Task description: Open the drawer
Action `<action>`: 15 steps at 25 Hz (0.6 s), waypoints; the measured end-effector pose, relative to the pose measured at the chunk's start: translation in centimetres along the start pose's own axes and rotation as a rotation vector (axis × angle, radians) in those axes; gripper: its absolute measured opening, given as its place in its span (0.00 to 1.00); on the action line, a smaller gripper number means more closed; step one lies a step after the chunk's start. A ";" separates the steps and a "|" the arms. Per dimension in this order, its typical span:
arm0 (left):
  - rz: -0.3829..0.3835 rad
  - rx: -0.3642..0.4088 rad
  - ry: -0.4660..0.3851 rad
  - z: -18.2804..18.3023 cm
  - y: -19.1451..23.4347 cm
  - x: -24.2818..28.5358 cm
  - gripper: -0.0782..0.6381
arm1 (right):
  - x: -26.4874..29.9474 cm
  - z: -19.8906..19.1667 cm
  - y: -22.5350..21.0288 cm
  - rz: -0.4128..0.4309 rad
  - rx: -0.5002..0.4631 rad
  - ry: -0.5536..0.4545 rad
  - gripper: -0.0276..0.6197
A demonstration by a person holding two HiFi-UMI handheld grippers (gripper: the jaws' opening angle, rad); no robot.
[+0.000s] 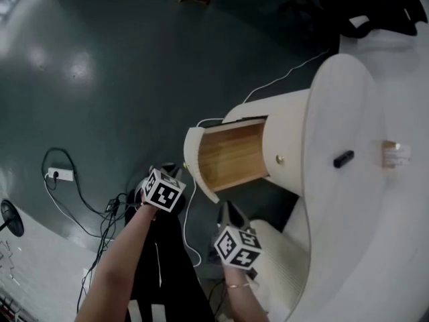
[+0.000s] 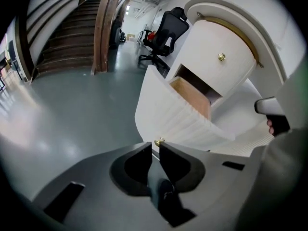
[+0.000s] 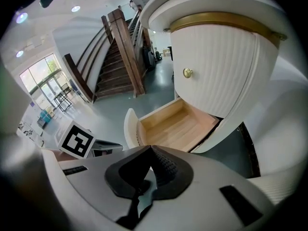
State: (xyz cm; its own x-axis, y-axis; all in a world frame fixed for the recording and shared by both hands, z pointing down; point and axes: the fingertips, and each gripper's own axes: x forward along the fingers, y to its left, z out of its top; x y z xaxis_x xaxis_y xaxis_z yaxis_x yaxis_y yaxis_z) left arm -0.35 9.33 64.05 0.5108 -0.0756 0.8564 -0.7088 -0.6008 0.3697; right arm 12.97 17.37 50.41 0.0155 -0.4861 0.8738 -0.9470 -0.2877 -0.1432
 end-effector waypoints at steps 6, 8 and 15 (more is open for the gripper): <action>0.023 -0.019 -0.088 1.7 0.2 -3.5 0.16 | -0.7 0.3 0.0 0.003 0.019 -0.013 0.05; 0.032 -0.027 -0.113 2.4 0.2 -5.0 0.15 | -1.0 0.5 -0.1 0.000 0.024 -0.019 0.05; 0.065 -0.010 -0.181 4.1 0.4 -9.6 0.14 | -1.2 0.7 0.1 0.011 0.033 -0.022 0.05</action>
State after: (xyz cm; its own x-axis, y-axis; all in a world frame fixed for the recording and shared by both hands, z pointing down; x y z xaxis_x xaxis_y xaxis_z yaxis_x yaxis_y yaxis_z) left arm -3.52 6.54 54.47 0.5426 -0.2564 0.7999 -0.7472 -0.5824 0.3202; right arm 13.06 17.36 48.98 0.0125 -0.5076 0.8615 -0.9360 -0.3090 -0.1684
